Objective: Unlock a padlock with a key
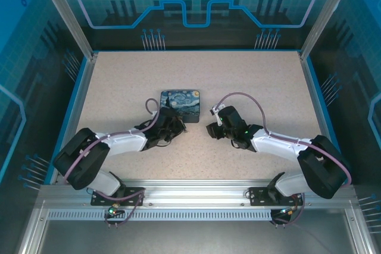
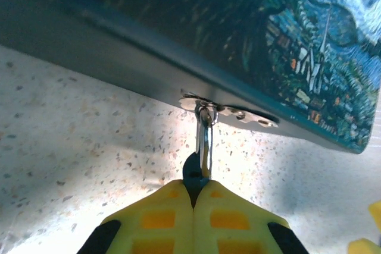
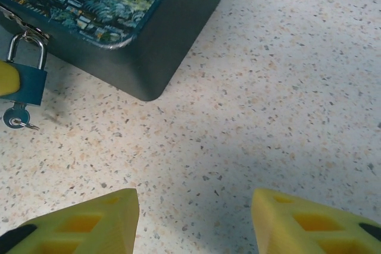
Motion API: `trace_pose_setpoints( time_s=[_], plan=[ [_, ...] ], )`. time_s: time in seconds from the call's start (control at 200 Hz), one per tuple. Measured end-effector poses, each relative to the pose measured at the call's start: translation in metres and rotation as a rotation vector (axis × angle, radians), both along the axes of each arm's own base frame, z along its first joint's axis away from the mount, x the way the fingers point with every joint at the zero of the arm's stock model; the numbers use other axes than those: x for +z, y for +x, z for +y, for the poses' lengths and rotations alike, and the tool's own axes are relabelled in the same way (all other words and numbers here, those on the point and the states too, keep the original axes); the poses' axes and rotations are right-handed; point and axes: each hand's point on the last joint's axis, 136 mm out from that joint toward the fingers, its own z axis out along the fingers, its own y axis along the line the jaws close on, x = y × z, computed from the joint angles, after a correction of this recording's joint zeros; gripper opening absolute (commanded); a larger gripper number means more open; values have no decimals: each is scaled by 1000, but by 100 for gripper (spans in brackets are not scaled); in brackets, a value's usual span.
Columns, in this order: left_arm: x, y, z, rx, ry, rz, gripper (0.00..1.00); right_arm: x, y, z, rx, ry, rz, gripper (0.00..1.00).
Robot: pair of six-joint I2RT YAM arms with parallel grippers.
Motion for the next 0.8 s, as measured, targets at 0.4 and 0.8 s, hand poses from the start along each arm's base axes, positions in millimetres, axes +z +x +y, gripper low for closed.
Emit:
trace_pose_setpoints(
  time_s=[0.4, 0.8],
  plan=[
    [-16, 0, -20, -121, 199, 54, 53, 0, 0, -23, -75, 9, -2, 61],
    [122, 6, 8, -132, 100, -286, 84, 18, -1, -12, -3, 214, 44, 73]
  ],
)
